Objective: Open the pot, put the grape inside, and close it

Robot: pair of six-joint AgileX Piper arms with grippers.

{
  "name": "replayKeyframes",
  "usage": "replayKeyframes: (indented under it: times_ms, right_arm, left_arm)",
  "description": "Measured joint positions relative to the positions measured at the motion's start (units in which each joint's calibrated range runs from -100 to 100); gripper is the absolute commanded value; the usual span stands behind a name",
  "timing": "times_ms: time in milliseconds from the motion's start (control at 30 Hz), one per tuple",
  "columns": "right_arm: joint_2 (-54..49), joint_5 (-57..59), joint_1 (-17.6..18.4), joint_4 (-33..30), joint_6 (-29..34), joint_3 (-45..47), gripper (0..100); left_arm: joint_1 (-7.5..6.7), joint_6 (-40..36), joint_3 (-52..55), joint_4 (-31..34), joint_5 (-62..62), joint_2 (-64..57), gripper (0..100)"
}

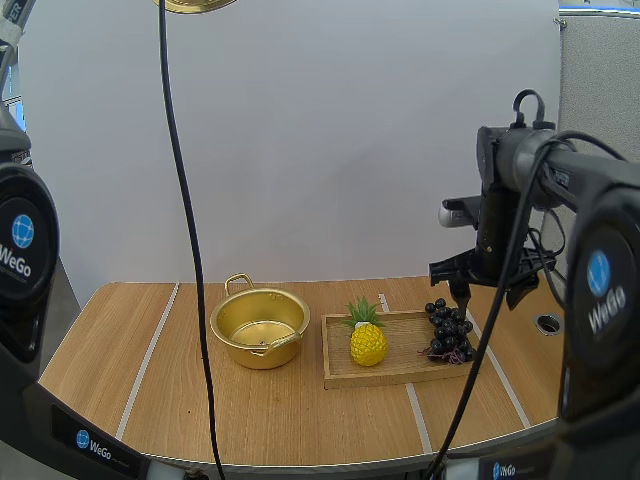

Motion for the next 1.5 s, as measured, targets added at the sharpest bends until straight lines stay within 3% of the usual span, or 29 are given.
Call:
replayKeyframes:
  times_ms: [767,1500]
  right_arm:
    - [20.26,-19.26,-0.49,1.37,-0.3,-0.18,100]
    - [30.34,-29.71,-0.56,4.93,-1.06,-1.07,100]
  left_arm:
    - [0.0,0.0,0.0,0.0,0.0,0.0,0]
    - [0.0,0.0,0.0,0.0,0.0,0.0,0]
